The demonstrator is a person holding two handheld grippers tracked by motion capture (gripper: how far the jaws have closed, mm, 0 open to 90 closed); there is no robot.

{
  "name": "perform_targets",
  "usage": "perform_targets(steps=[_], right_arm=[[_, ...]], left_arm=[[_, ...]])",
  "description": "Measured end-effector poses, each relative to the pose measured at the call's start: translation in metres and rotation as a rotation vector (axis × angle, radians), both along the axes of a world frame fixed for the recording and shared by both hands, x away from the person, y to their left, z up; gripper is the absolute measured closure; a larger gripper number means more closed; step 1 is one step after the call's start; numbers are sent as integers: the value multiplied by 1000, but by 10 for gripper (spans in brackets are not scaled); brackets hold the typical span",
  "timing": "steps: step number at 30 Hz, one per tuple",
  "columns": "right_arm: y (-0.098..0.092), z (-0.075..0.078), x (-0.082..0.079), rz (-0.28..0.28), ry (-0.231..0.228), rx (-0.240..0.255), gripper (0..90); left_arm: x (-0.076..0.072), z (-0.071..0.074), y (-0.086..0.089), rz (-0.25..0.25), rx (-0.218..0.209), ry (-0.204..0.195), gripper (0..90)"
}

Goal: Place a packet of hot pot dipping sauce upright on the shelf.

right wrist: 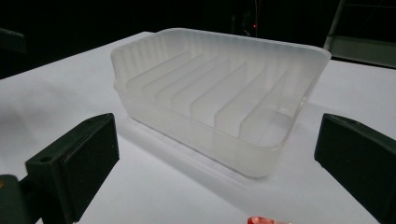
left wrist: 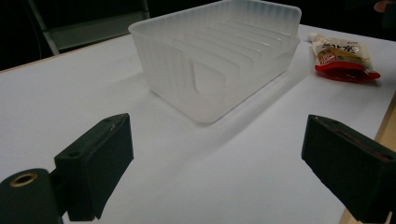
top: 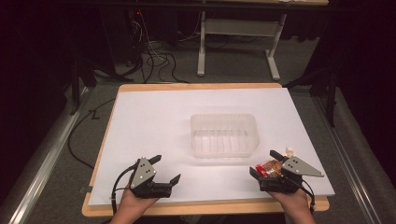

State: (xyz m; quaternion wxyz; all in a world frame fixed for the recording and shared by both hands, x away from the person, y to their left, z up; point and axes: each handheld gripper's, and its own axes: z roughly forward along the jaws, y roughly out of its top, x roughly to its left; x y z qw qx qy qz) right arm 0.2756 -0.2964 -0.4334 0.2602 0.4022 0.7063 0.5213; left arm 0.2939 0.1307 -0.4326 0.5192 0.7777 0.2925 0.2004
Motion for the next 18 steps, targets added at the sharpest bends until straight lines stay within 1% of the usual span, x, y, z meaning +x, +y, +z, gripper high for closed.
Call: perform_targets(steps=[1, 4, 6, 13, 15, 18], right_arm=[[0, 0, 0, 0, 0, 0, 3], [-5, -1, -2, -6, 1, 5, 2], [-10, -2, -2, -13, 7, 19, 3], [-18, -2, 0, -36, -6, 15, 13], [-23, -1, 1, -54, -3, 7, 30], [-33, 0, 2, -89, 8, -1, 34]], left_arm=[[0, 0, 0, 0, 6, -1, 94], [1, 0, -2, 9, 6, -7, 94], [1, -1, -2, 9, 8, -4, 100], [2, -3, -3, 2, 9, 5, 114], [2, -3, -3, 4, 7, 9, 126], [2, -4, -2, 6, 17, 9, 134]])
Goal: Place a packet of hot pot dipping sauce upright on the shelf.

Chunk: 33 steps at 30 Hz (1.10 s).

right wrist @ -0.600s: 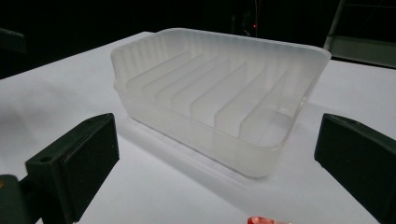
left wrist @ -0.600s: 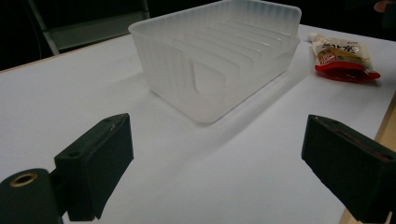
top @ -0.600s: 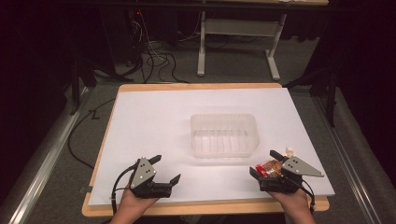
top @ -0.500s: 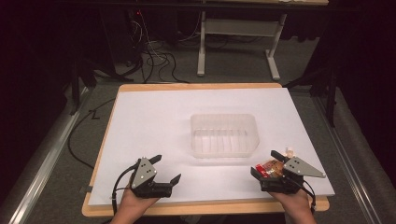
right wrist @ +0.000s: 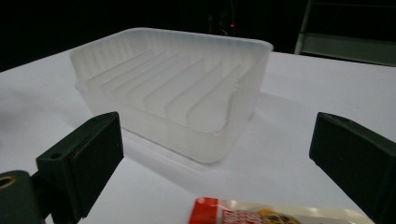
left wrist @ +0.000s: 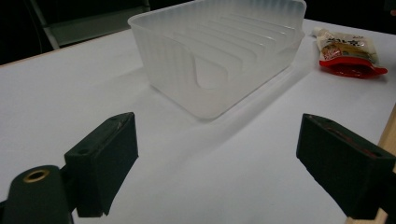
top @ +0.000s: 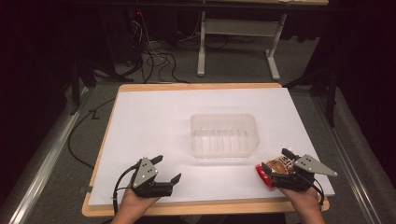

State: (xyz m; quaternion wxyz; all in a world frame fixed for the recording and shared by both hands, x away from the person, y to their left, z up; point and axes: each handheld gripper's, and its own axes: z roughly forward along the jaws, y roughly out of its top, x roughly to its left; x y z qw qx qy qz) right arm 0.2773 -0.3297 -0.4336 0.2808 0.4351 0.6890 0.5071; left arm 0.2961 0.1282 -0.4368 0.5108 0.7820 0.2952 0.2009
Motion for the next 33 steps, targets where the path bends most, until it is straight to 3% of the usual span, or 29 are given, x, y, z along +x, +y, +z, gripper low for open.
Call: perform_targets(steps=[4, 14, 24, 28, 29, 33], right_arm=[[-22, -1, 3, -57, 22, 17, 42], [-49, -3, 4, -142, 54, 19, 74], [-80, -14, 5, -240, 128, 3, 138], [-96, -22, 3, -286, 172, 40, 164], [-102, -26, 2, -300, 202, 63, 182], [-111, -33, 3, -314, 248, 105, 210]], left_arm=[[1, -2, -1, -4, 8, 5, 144], [1, -1, 0, 5, 16, -3, 149], [2, -3, -1, -3, 30, 3, 156], [2, -3, -1, -8, 35, -2, 161], [2, -3, -2, -10, 35, -1, 162], [2, -4, -2, -20, 35, 7, 162]])
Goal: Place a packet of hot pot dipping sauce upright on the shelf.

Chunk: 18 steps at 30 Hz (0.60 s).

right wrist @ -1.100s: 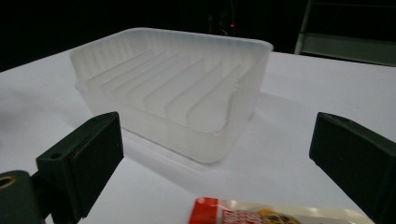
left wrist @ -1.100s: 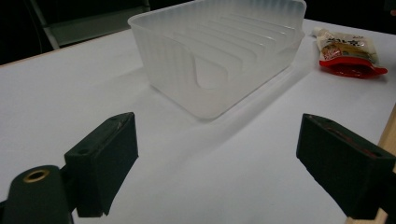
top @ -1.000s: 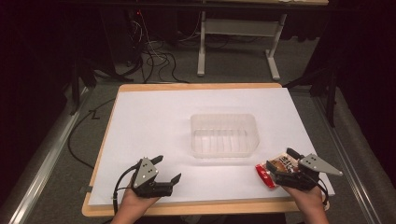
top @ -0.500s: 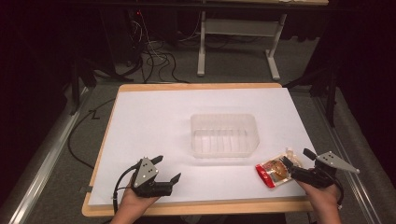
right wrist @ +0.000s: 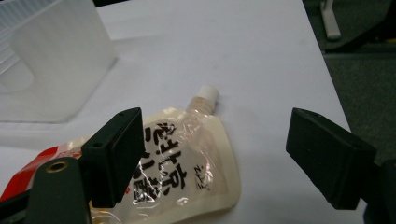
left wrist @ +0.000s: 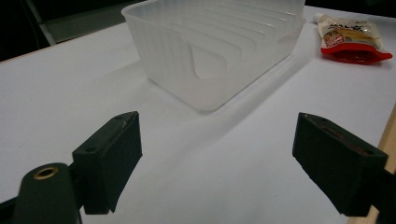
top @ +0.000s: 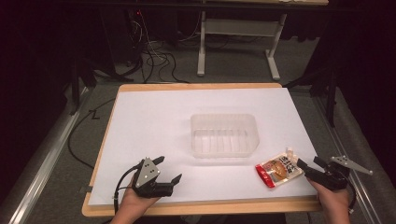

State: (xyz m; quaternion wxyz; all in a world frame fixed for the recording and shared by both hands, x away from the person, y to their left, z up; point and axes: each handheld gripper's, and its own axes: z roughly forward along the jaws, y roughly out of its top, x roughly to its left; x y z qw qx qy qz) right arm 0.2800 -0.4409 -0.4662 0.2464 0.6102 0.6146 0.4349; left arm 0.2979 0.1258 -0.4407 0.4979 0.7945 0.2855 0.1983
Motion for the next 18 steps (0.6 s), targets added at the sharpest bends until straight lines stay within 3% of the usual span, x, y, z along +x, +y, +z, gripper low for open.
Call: perform_targets(steps=[6, 9, 15, 18], right_arm=[[-2, -14, 3, 22, 80, 107, 263], [1, -17, 5, 35, 104, 124, 293], [5, -17, 5, 47, 124, 170, 339], [8, -17, 6, 72, 143, 222, 378]], left_arm=[[0, 0, -1, -14, 7, -2, 162], [0, -1, -1, -18, 8, -1, 162], [-1, -1, -2, -23, 8, 1, 162], [-1, -1, -2, -28, 10, 3, 162]])
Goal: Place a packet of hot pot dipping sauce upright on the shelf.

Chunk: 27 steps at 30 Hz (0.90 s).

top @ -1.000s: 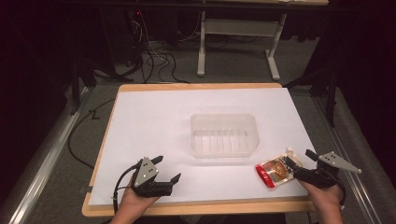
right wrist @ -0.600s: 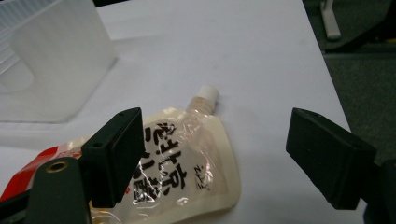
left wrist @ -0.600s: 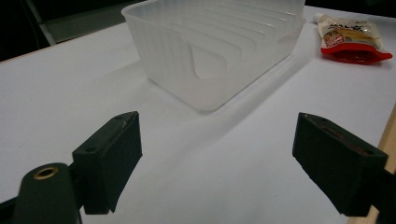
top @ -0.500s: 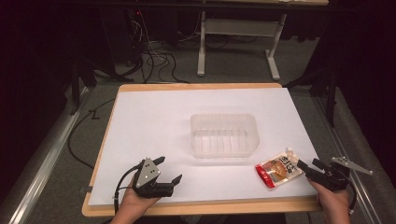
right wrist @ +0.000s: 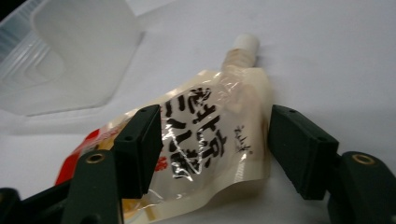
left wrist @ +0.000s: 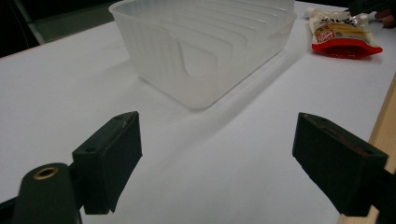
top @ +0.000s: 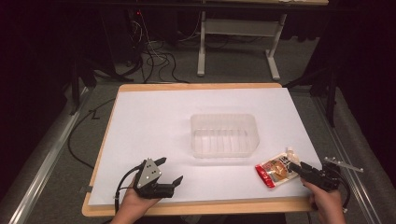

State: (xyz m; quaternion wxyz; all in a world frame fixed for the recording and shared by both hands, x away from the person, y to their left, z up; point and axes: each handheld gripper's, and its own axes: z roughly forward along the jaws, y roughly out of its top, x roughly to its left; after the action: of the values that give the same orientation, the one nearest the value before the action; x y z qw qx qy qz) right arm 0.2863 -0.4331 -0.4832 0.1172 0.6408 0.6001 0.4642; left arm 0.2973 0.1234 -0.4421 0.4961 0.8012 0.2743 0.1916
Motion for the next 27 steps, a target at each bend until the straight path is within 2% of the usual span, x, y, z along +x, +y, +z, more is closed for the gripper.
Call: perform_targets(steps=[3, 7, 8, 9, 10, 11, 13, 14, 19, 23, 24, 25, 27], right_arm=[[2, -1, 1, 21, 3, 32, 386], [5, 2, 1, 44, -32, 83, 485], [7, 3, 1, 48, -34, 82, 506], [9, 2, 3, 70, -10, 81, 547], [12, 2, 4, 70, 22, 64, 567], [12, 2, 4, 70, 22, 64, 567], [15, -1, 7, 68, 51, 29, 662], [15, -1, 7, 68, 51, 29, 662], [14, 3, 5, 58, 26, -6, 835], [13, 9, 2, 64, -23, -5, 874], [14, 14, 0, 71, -61, -6, 885], [14, 14, 0, 71, -61, -6, 885], [16, 20, -2, 80, -100, -4, 891]], left_arm=[[0, 0, 0, -2, 5, 0, 162], [0, 0, -1, -6, 5, 2, 162], [0, -1, -1, -8, 5, 1, 162], [0, -1, -1, -9, 6, 1, 162], [0, -1, -2, -10, 7, 1, 162], [0, -1, -2, -11, 10, 1, 162], [0, -1, -2, -14, 12, 0, 162], [-1, -1, -3, -16, 14, -1, 162], [-1, -1, -3, -17, 17, -4, 162], [-1, -1, -2, -18, 20, -6, 162], [-1, -1, -2, -18, 20, -8, 162], [-1, -1, -3, -18, 19, -9, 162], [-2, -1, -3, -19, 20, -7, 162]])
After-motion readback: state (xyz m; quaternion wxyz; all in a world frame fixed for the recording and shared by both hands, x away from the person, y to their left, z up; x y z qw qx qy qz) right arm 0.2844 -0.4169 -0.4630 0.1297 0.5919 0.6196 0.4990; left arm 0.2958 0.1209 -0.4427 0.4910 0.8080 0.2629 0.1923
